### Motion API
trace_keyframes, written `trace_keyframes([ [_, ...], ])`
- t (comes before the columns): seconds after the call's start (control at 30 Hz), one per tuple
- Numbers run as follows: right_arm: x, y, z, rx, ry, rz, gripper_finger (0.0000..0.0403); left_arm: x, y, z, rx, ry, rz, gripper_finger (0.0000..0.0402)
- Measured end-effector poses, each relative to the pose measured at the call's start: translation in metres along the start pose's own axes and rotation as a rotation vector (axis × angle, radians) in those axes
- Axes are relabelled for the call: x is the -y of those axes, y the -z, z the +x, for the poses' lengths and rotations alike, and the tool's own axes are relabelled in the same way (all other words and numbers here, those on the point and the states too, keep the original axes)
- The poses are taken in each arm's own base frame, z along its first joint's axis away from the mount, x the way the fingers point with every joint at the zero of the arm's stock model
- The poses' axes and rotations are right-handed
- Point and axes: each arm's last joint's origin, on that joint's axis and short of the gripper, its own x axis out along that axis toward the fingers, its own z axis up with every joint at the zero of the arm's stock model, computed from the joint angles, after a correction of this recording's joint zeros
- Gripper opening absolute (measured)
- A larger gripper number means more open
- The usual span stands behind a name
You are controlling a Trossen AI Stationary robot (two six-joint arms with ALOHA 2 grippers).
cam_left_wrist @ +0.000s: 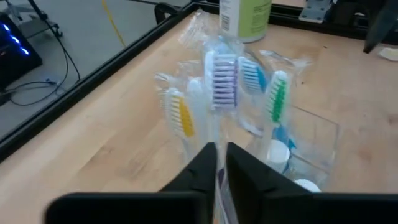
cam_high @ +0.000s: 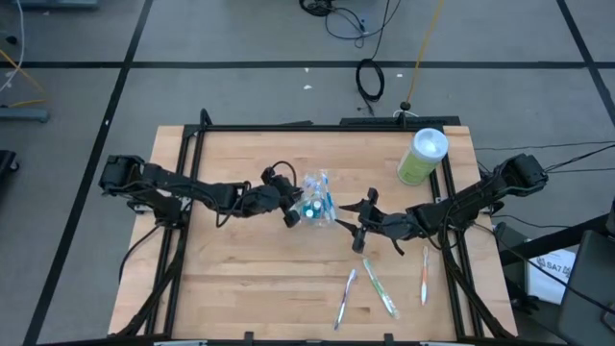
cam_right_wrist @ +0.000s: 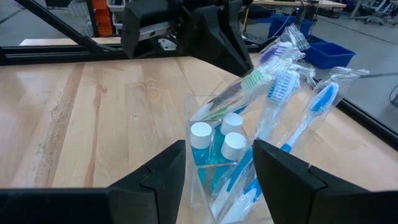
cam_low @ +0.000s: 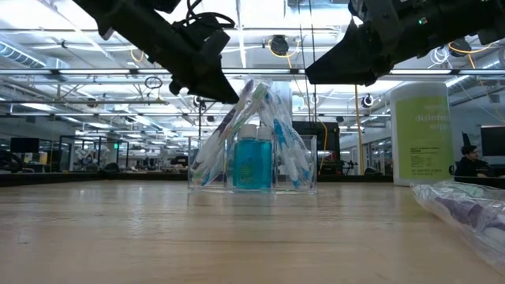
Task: Pick & Place toothbrushing station
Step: Put the top purple toothbrush into the transparent organizer
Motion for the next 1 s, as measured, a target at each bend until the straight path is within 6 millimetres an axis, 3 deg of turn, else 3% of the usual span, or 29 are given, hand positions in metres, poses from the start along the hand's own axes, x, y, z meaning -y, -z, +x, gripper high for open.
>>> trace_keyframes([
  [0.1, 0.0, 0.0, 0.0, 0.0, 0.0, -0.006, 0.0183, 0.001, -0.001, -0.001, 0.013, 0.0, -0.008, 0.0007],
  [0.4, 0.0, 0.0, 0.0, 0.0, 0.0, -0.014, 0.0183, 0.006, 0.0, -0.006, 0.058, -0.125, -0.017, 0.0006],
  [0.53, 0.0, 0.0, 0.0, 0.0, 0.001, -0.014, 0.0183, 0.016, 0.003, -0.014, 0.104, -0.216, -0.101, 0.0003],
  [0.73, 0.0, 0.0, 0.0, -0.002, 0.001, -0.016, 0.0183, 0.028, 0.021, -0.026, 0.143, -0.283, -0.166, 0.0003],
  [1.0, 0.001, 0.0, 0.001, 0.0, 0.005, -0.031, 0.0183, 0.025, 0.04, -0.028, 0.132, -0.308, -0.173, 0.0002],
])
